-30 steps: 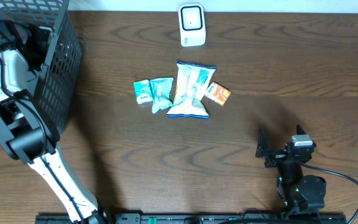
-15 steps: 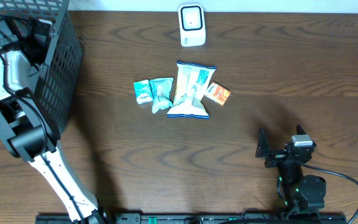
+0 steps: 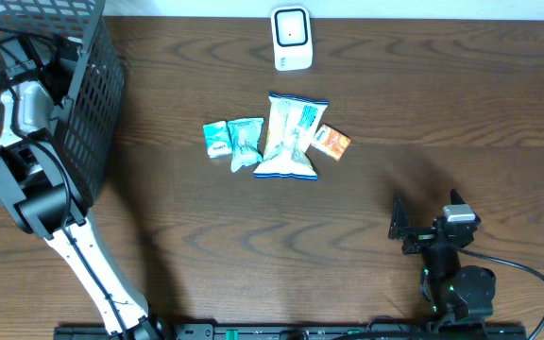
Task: Scan the item barcode
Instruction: 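Grasp the green Zam-Buk tin and lift it out of the basket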
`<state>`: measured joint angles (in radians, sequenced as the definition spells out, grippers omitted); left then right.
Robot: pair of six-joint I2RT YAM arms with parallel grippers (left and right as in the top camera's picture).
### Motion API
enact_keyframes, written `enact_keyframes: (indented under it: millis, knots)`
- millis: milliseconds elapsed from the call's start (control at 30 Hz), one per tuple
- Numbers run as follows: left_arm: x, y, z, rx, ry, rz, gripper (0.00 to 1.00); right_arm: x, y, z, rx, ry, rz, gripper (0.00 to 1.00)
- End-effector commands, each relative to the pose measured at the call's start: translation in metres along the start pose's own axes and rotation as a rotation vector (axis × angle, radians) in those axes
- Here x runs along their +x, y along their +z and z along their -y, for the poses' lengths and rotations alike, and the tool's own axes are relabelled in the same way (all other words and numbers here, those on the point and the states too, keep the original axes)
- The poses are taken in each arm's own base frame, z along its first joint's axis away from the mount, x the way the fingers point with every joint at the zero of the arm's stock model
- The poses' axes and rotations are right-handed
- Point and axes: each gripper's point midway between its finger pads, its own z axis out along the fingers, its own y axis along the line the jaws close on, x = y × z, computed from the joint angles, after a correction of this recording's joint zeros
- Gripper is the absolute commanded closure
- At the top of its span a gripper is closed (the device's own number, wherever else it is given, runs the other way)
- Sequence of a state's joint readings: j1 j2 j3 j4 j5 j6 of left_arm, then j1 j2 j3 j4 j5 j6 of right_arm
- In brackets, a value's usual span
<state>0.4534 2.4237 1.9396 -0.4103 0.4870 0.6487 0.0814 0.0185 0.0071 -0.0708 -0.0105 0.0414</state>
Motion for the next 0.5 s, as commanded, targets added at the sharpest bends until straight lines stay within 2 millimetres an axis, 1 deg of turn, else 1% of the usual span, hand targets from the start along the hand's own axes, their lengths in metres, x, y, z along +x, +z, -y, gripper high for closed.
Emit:
enact_keyframes:
  millis: [0, 67, 167, 200, 267, 300, 467]
  knots:
    - [0.014, 0.008, -0.003, -0.018, -0.048, -0.039, 0.37, 0.001, 0.0, 0.001, 0.006, 0.01, -0.002, 0.01]
    - [0.008, 0.001, -0.005, -0.027, -0.07, -0.026, 0.38, 0.001, 0.0, 0.001, 0.006, 0.01, -0.002, 0.01]
    - [-0.004, -0.011, -0.008, -0.043, -0.119, 0.0, 0.45, 0.001, 0.0, 0.001, 0.006, 0.01, -0.002, 0.01]
    - [-0.008, -0.016, -0.009, -0.048, -0.134, 0.008, 0.45, 0.001, 0.0, 0.001, 0.006, 0.011, -0.002, 0.01]
    - [-0.015, -0.023, -0.009, -0.052, -0.152, 0.019, 0.57, 0.001, 0.0, 0.001, 0.006, 0.01, -0.002, 0.01]
    - [-0.018, -0.027, -0.008, -0.053, -0.15, 0.024, 0.6, 0.001, 0.0, 0.001, 0.006, 0.01, -0.002, 0.01]
    - [-0.028, -0.044, -0.005, -0.056, -0.146, 0.031, 0.6, 0.001, 0.0, 0.001, 0.006, 0.01, -0.002, 0.01]
